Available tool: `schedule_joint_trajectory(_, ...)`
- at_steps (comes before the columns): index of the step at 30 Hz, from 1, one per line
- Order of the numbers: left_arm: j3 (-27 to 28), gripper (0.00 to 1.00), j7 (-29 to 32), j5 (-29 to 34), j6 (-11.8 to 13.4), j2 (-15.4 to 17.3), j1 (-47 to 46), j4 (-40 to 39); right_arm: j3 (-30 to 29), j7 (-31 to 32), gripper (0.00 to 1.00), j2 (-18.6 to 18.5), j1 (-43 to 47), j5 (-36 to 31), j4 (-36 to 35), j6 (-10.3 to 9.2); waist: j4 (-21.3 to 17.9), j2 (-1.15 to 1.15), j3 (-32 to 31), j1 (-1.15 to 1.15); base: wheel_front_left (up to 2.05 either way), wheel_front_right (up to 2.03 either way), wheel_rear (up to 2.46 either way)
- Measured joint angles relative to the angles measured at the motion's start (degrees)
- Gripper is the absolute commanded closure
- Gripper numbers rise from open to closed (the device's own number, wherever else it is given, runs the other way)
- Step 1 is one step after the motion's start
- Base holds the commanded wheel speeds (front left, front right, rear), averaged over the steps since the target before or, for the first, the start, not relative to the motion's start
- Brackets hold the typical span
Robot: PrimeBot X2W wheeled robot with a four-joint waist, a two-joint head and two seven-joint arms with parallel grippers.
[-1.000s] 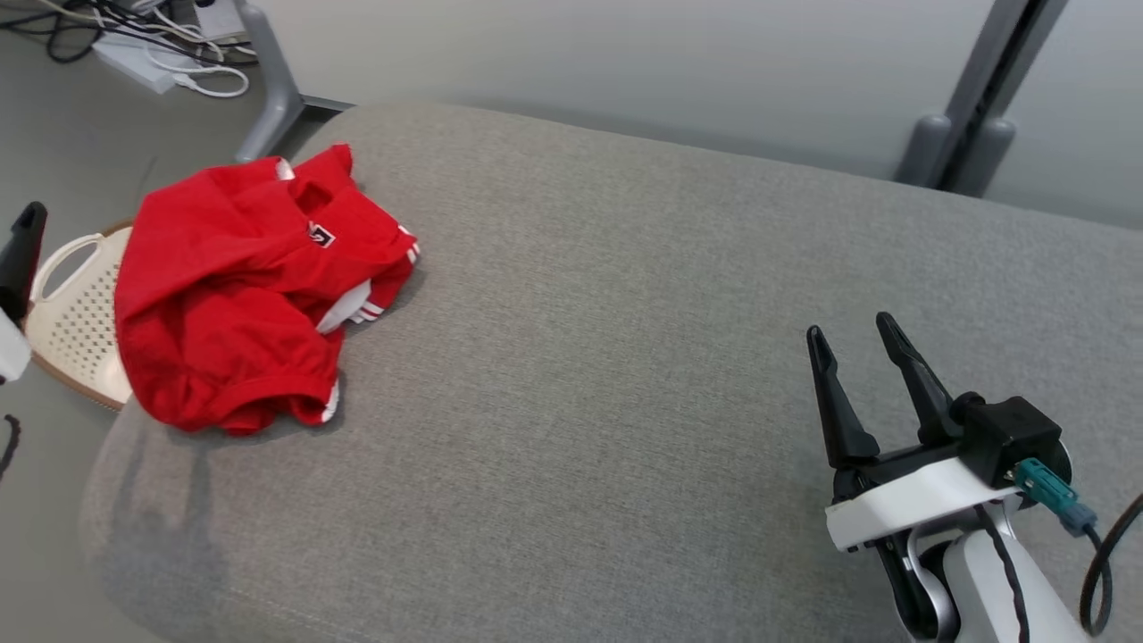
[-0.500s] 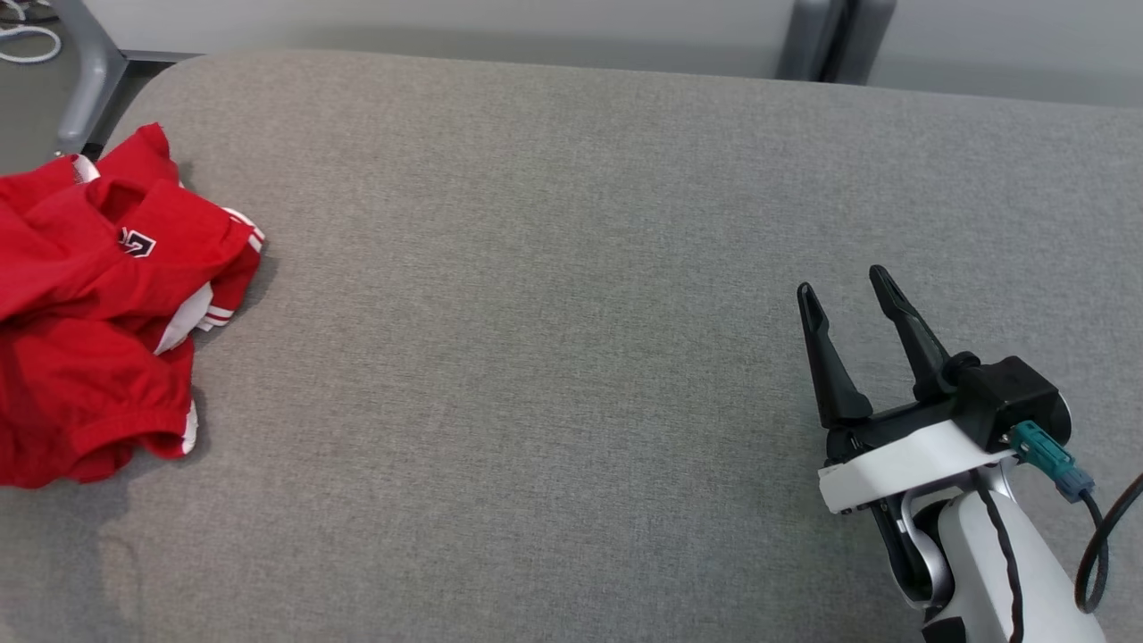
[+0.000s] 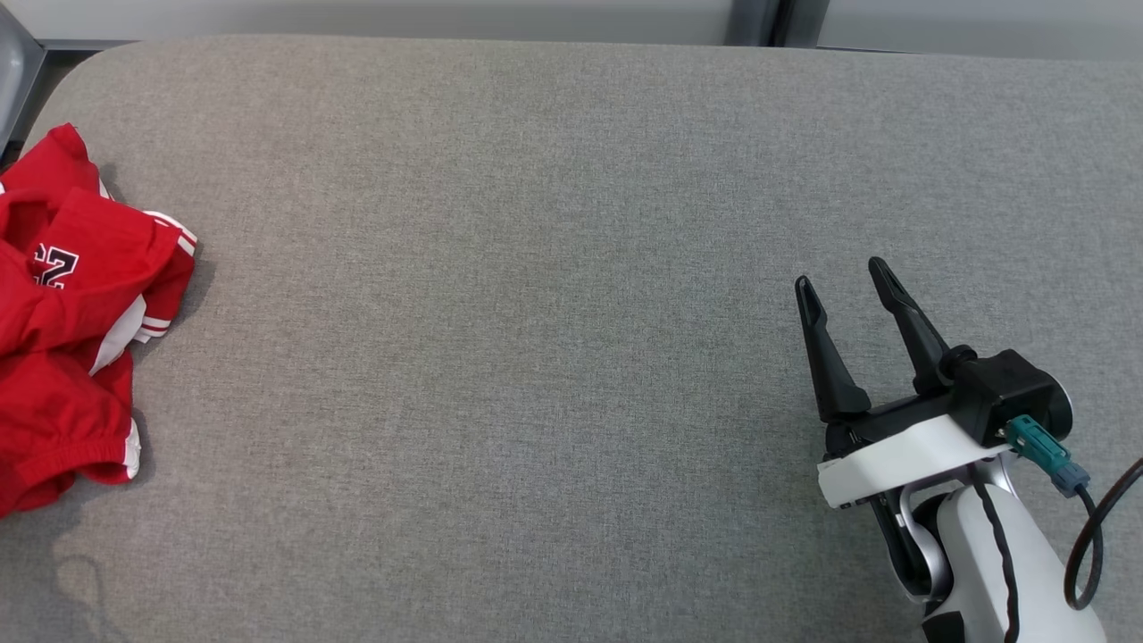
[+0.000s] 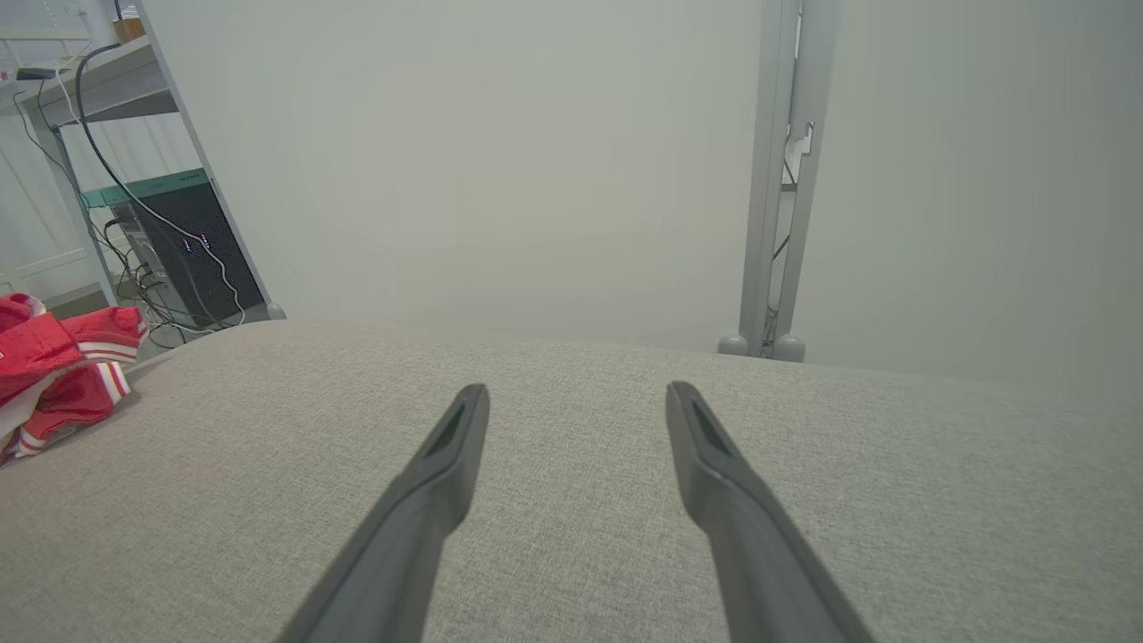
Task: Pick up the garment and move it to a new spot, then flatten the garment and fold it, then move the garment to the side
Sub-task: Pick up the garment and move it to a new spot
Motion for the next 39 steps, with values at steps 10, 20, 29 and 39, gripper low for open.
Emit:
schedule_joint_trajectory(10, -4.2, 1.00, -1.2, -1.5, 0.0, 1.5, -0.9, -2.1, 0.9, 0.0, 0.00, 0.0, 0.0, 0.3, 0.8, 0.00, 0.8, 0.00, -1.4, 0.00, 0.00, 0.00, 0.00)
schedule_joint_trajectory(20, -10.2, 1.00, -1.5, -4.0, 0.0, 5.2, -1.0, -9.3, 1.6, 0.0, 0.00, 0.0, 2.0, 2.7, 1.5, 0.00, 1.5, 0.00, -6.3, 0.00, 0.00, 0.00, 0.00)
schedule_joint_trajectory(29, -18.3, 1.00, -2.3, -2.8, 0.0, 8.6, -3.7, -20.4, 1.6, 0.0, 0.00, 0.0, 5.5, 5.5, 1.5, 0.00, 1.0, 0.00, -11.9, 0.00, 0.00, 0.00, 0.00)
schedule_joint_trajectory(39, -23.5, 1.00, -0.5, -2.9, 0.0, 9.6, -7.0, -32.6, 0.8, 0.0, 0.00, 0.0, 7.0, 7.6, 1.0, 0.00, -3.7, 0.00, -14.1, 0.00, 0.00, 0.00, 0.00)
